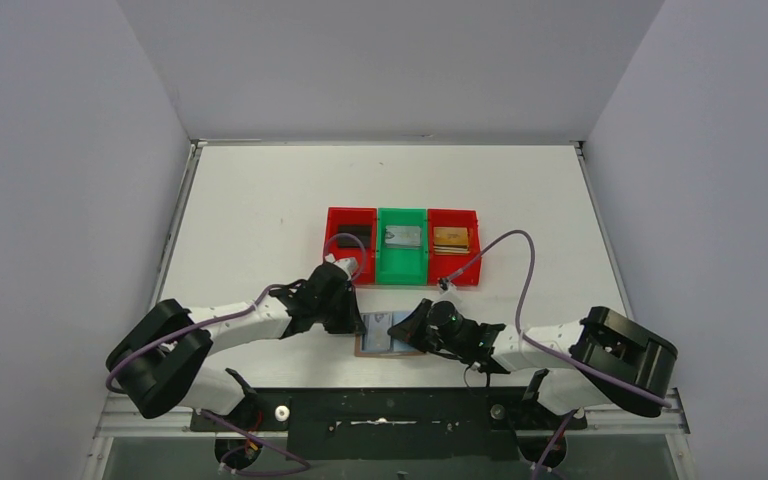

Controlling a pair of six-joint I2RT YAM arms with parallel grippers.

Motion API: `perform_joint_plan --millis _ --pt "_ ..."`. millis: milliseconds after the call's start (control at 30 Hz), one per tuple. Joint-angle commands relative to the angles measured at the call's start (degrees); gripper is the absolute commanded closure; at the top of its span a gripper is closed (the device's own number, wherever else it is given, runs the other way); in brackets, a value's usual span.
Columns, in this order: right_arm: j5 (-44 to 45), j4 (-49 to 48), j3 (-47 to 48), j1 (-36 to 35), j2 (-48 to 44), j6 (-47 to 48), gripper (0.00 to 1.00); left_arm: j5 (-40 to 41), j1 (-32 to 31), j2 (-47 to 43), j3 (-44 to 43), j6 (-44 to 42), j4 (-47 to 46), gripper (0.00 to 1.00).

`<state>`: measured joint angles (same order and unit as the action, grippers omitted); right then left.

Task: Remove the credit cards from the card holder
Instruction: Remove the credit card from the card holder.

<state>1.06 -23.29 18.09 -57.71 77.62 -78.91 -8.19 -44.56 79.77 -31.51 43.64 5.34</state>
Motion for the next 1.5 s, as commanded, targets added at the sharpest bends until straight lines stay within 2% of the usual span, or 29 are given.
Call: perform_joint_plan --millis 0,133,367,533,667,833,1067,1300,1467 --pt "2.1 1.6 -0.5 0.5 -3.4 -1.2 1.0 4.4 -0.3 3.2 1.1 -3.2 6.3 1.0" --pt "2.6 5.3 0.3 0.4 -3.5 -1.0 1.0 4.7 -0.3 3.4 0.7 -3.4 7.0 1.0" --pt "1.0 6.5 2.1 0.5 1.0 -1.1 1.0 5.4 -0.2 0.2 -2.4 -3.8 9.3 0.99" --pt "0.6 6.3 3.0 0.4 2.9 -0.9 1.0 5.3 -0.3 -3.6 -5.9 -2.5 9.7 0.78" --pt "0.7 6.3 2.9 0.5 3.2 -1.1 1.0 1.4 -0.3 -4.4 -7.5 -0.8 5.0 0.74" --pt "1.0 6.6 2.7 0.4 2.6 -1.3 1.0 -4.9 -0.2 -2.2 -3.5 1.1 -2.4 0.75" --pt "1.1 7.2 2.4 0.4 1.5 -1.5 1.0 -4.8 -0.3 3.1 -0.5 1.7 -4.3 0.83" --pt "2.1 7.9 2.0 0.5 -0.5 -2.1 1.0 3.2 -0.4 4.2 -2.1 1.5 6.0 0.88" --pt "2.7 8.4 1.4 0.7 -2.8 -2.2 0.99 3.9 -0.4 2.9 0.1 1.3 5.6 0.88"
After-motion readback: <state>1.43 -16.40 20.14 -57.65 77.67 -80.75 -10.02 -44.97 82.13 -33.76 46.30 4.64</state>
